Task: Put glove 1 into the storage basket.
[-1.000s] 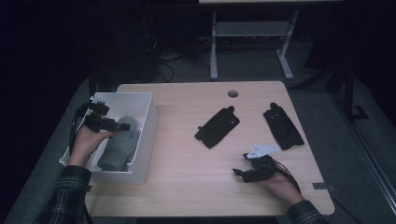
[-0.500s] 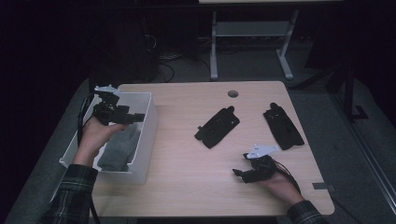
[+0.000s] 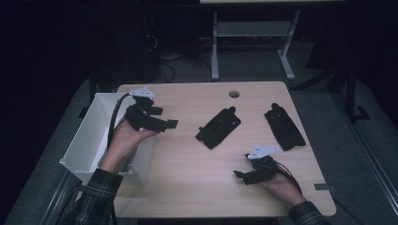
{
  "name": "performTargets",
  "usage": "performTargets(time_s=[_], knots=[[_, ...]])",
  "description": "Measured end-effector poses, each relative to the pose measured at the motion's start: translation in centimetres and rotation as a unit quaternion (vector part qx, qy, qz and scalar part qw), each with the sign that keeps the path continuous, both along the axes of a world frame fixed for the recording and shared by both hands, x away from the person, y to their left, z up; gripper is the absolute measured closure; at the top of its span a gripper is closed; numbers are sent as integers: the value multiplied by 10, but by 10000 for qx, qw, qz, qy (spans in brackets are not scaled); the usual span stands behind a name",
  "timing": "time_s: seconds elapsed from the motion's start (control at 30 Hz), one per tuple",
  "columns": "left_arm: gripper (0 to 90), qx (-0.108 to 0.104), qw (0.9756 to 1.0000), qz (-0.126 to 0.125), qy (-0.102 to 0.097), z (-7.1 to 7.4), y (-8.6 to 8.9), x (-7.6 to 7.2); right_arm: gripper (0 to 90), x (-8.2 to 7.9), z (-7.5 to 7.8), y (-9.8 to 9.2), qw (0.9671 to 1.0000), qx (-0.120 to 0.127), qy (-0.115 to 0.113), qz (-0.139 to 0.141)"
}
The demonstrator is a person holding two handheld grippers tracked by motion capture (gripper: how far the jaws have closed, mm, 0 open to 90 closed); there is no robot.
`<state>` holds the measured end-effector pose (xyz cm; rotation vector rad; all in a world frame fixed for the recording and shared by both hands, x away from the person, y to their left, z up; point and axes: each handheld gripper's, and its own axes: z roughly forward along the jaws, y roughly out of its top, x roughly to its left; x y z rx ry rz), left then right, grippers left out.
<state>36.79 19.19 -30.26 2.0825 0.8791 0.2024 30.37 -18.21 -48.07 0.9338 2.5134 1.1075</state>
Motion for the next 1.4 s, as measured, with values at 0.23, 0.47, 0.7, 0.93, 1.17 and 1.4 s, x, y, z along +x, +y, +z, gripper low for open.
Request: performTargets(time_s=[0.23, 0.47, 0.7, 0.93, 1.17, 1.4], knots=[[150, -8, 9996, -267, 13, -13, -29, -10, 147, 0, 0, 1, 10000, -3, 27, -35], [150, 119, 9991, -418, -15, -39, -53, -23, 136, 0, 0, 1, 10000, -13, 58, -72], [150, 354, 9978, -552, -7, -72, -63, -32, 130, 1, 0, 1, 10000, -25, 45, -56], [150, 430, 9973, -588, 127, -105, -62, -41, 131, 1, 0, 1, 10000, -37, 67, -53], [150, 591, 9966, -556, 140, -135, -54, -46, 130, 2, 0, 1, 10000, -43, 37, 30], [150, 814, 9953, -527, -43, -153, -46, -51, 147, 3, 6, 0, 9998, -170, 111, 30]])
